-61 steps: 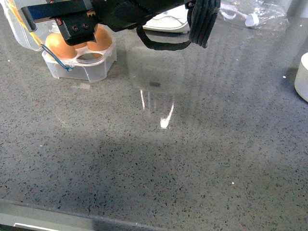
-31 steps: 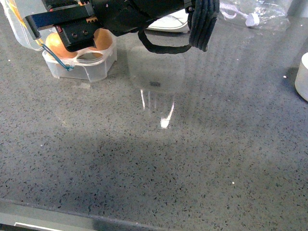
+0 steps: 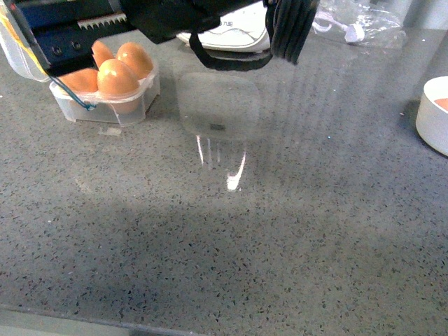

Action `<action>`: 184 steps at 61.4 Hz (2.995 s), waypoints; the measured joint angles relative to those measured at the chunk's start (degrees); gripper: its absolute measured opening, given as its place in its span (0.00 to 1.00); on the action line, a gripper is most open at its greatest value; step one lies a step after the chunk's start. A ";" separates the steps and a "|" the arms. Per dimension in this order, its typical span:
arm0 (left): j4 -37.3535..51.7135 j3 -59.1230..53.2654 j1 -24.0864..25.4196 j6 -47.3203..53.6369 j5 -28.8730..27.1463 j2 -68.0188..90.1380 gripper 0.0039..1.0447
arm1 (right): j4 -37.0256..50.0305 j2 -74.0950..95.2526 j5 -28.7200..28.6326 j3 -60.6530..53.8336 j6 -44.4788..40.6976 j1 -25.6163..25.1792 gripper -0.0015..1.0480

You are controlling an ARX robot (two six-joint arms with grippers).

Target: Put egg into box

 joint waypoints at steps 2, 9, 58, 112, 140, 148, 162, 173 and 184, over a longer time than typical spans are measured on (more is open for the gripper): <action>0.00 0.00 0.00 0.00 0.00 0.00 0.94 | 0.31 -0.98 -0.09 -0.63 0.04 -0.33 0.93; 0.00 0.00 0.00 0.00 0.00 0.00 0.94 | 2.67 -5.99 0.35 -5.25 0.96 -3.30 0.93; 0.00 0.00 0.00 0.00 0.02 0.00 0.94 | 8.09 -50.88 21.51 -39.60 5.70 -28.74 0.77; -0.04 0.00 0.00 0.00 -0.02 0.00 0.94 | 11.58 -75.54 14.21 -68.52 4.79 -37.79 0.03; -0.04 0.00 0.00 0.00 -0.02 0.00 0.94 | 4.04 -87.17 14.21 -72.52 4.79 -37.79 0.03; -0.04 0.00 0.00 0.00 -0.04 0.00 0.94 | 4.59 -88.91 14.19 -74.31 4.79 -37.79 0.03; -0.04 0.00 0.00 0.00 0.00 0.00 0.94 | 0.33 -93.59 14.19 -74.31 4.76 -37.79 0.03; -0.04 0.00 0.00 0.00 -0.02 0.00 0.94 | -3.32 -97.11 14.19 -74.31 4.76 -37.79 0.03; -0.04 0.00 0.00 0.00 0.00 0.00 0.94 | -5.51 -99.41 14.19 -74.31 4.76 -37.79 0.03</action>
